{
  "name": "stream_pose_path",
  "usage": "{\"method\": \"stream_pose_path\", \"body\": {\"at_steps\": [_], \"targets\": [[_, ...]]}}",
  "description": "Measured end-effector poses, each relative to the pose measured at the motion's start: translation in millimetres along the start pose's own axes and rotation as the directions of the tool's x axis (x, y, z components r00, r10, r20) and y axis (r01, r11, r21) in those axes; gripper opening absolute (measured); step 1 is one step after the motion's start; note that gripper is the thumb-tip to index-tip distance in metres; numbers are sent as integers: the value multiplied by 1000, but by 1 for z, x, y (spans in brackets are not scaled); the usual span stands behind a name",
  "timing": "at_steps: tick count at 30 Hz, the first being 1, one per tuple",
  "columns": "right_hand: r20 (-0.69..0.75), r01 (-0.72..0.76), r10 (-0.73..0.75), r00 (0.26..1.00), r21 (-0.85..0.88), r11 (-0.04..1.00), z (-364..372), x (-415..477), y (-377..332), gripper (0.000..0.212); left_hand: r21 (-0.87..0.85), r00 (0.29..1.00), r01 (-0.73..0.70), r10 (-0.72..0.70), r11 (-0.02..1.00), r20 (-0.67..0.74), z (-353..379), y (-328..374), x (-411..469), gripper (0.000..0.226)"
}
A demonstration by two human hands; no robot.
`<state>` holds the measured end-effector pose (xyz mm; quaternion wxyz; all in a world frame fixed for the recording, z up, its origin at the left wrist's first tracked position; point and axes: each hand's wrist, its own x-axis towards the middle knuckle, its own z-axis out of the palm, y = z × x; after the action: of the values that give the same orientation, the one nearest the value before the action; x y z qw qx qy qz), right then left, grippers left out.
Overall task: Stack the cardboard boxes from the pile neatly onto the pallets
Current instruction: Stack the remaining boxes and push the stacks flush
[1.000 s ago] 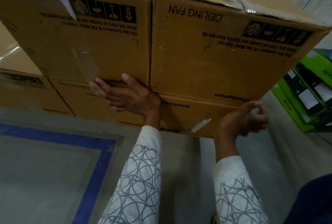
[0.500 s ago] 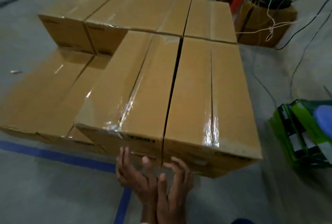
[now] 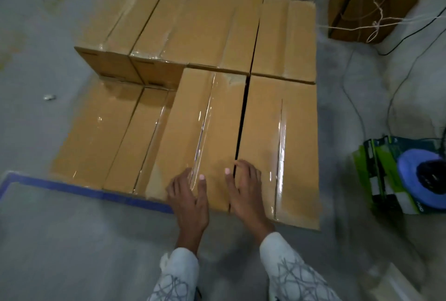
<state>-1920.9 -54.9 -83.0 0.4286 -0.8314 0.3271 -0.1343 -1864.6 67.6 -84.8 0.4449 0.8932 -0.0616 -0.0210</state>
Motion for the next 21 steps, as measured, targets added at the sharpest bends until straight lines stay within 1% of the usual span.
{"method": "stream_pose_path", "body": {"at_steps": [2, 4, 7, 9, 11, 12, 15, 18, 21], "targets": [[76, -63, 65, 995, -17, 998, 15, 46, 4, 43, 59, 998, -8, 5, 998, 56, 10, -15, 48, 64], [120, -129, 133, 984, -36, 991, 33, 93, 14, 48, 100, 996, 15, -24, 995, 88, 24, -31, 107, 71], [98, -221, 229, 969, -85, 972, 58, 157, 33, 53, 190, 993, 43, -63, 981, 101, 51, -54, 197, 78], [45, -277, 283, 958, -105, 955, 66, 188, 41, 55, 211, 984, 113, -138, 971, 112, 66, -62, 245, 87], [4, -324, 326, 945, -112, 939, 72, 210, 40, 59, 185, 957, 207, -238, 961, 166, 76, -67, 284, 91], [-17, -357, 357, 934, -110, 928, 76, 221, 38, 61, 158, 938, 242, -273, 957, 214, 83, -71, 302, 90], [-101, -470, 465, 880, -39, 882, 85, 241, 28, 66, 18, 898, 287, -276, 958, 344, 96, -76, 328, 79], [-204, -543, 531, 822, -2, 840, 97, 248, 19, 64, -65, 885, 343, -299, 937, 358, 100, -66, 328, 80], [-278, -550, 524, 805, -19, 835, 104, 242, 21, 66, -94, 893, 344, -295, 934, 339, 106, -60, 327, 82]]}}
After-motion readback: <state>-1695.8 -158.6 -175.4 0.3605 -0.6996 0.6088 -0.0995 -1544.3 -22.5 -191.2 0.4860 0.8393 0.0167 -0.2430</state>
